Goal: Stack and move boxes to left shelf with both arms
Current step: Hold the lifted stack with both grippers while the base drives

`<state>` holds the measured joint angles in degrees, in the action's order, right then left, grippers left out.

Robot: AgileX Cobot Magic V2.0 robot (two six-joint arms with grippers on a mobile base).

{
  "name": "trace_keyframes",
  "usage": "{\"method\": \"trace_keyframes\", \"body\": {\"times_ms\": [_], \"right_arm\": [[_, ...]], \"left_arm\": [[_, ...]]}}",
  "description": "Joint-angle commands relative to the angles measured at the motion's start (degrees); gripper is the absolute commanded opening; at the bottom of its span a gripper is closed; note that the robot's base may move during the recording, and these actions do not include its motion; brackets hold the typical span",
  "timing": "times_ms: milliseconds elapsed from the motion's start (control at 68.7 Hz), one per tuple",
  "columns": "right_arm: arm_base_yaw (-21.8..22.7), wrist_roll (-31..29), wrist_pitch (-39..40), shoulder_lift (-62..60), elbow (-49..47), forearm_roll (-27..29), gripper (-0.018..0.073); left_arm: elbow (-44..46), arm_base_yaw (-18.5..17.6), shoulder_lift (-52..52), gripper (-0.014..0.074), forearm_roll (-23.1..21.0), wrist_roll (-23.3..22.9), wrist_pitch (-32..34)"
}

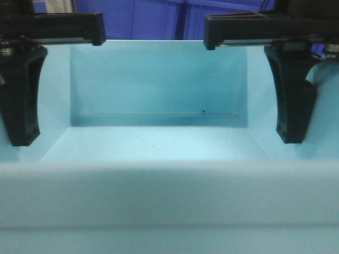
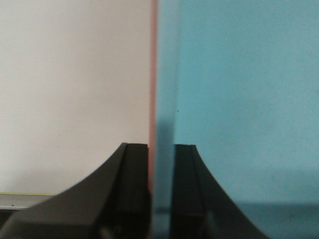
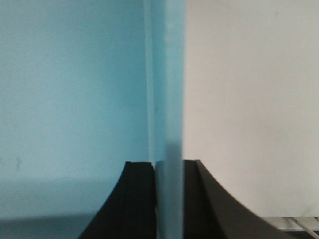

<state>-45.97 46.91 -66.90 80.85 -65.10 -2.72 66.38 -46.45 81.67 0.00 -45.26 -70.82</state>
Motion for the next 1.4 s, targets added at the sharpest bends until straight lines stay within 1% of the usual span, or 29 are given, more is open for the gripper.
{"method": "trace_keyframes", "body": {"times_ms": [0,1384], "right_arm": [[0.01,0.37,0.84,-2.25,-1.81,-1.52,0.0057],[0.01,0.37,0.79,-2.25,-1.81,-1.52,0.0057]], "left_arm": [[1.59,-0.65,-2.41,-0.0010,-0.45,-0.33,-6.04],[1.59,-0.65,-2.41,-0.0010,-0.53,-0.33,-6.04]]}}
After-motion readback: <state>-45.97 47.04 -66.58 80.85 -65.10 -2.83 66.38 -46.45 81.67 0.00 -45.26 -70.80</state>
